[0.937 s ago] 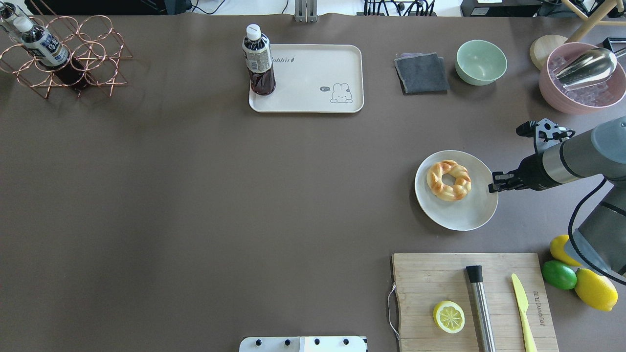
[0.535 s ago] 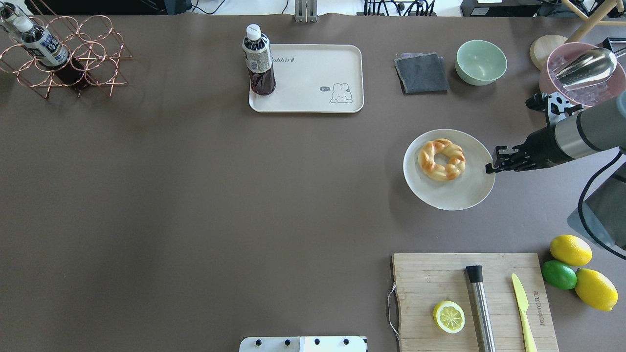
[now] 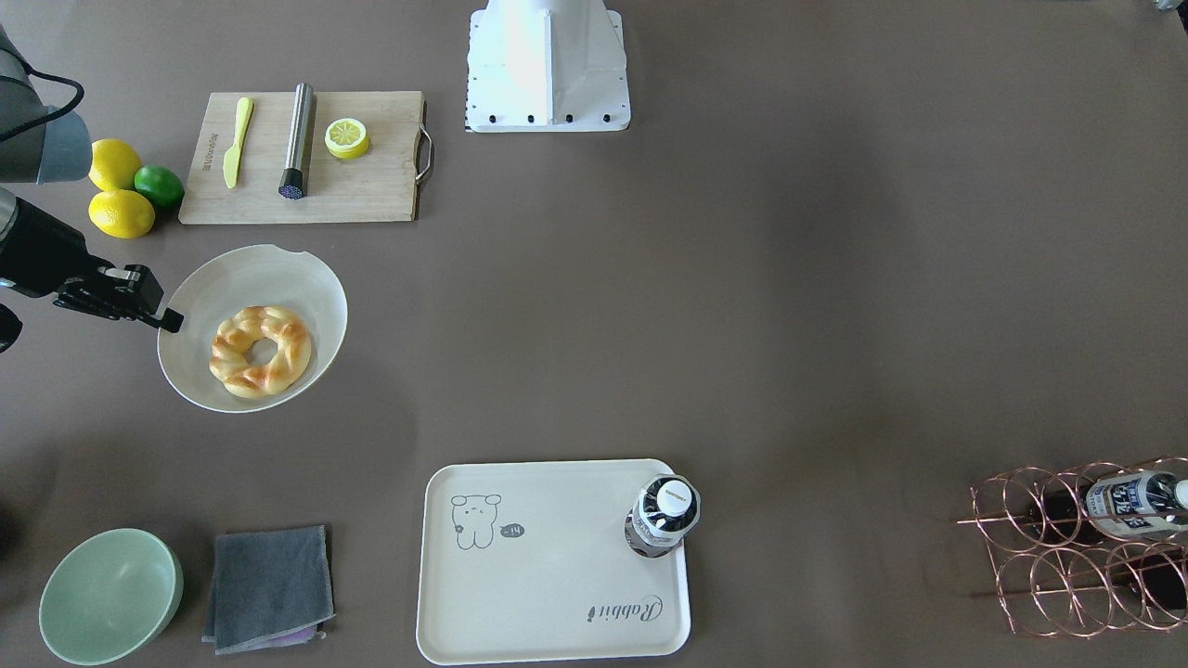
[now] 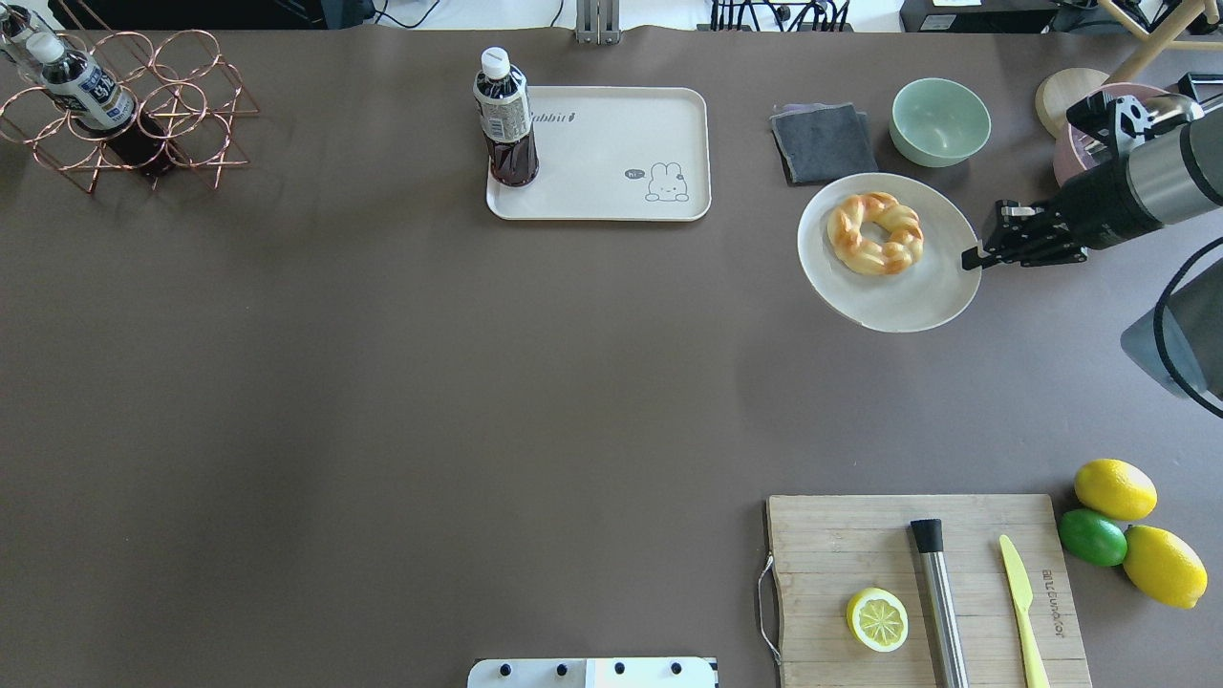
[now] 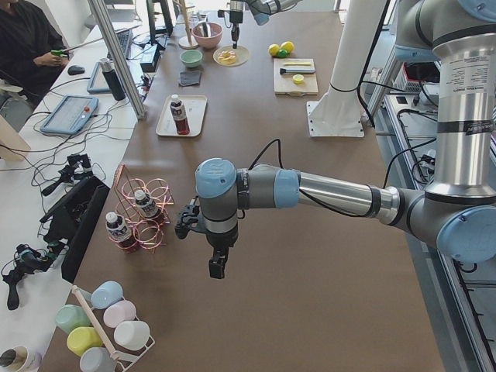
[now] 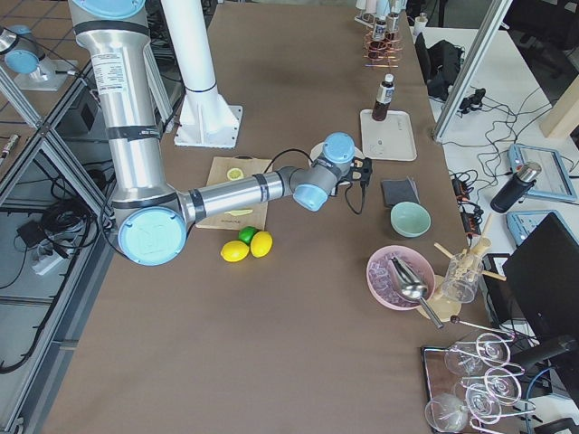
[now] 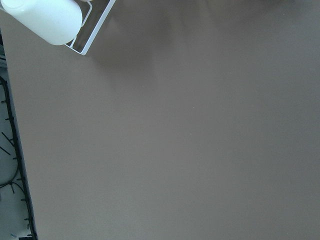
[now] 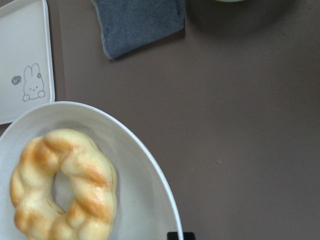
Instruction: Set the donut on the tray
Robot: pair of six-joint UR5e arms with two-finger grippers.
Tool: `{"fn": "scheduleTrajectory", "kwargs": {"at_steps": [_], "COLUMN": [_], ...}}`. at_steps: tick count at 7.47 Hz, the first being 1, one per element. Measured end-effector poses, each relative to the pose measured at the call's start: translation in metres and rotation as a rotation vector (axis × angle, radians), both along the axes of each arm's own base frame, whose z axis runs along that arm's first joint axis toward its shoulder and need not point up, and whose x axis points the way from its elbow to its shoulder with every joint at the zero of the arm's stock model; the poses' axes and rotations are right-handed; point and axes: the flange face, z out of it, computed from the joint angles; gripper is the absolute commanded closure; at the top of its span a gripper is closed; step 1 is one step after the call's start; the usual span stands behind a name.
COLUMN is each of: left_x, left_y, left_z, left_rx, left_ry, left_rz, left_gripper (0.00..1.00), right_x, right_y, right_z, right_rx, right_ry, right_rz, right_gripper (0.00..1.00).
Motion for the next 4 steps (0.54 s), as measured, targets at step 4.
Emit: {"fn": "scheduleTrajectory", "kwargs": {"at_steps": [4], "left_x": [0.001], "left_y": [-0.001], "left_z": [0.002], "left_rx": [-0.006], "left_ry": [0.002], "left_rz": [0.001], "left_gripper": [0.02], "right_x": [-0.098], "right_y": [-0.127], "right_z": [-0.059], "right_rx": [-0.146], "right_ry": [0.015], "right_rz": [0.11], "right_gripper": [1.0]}}
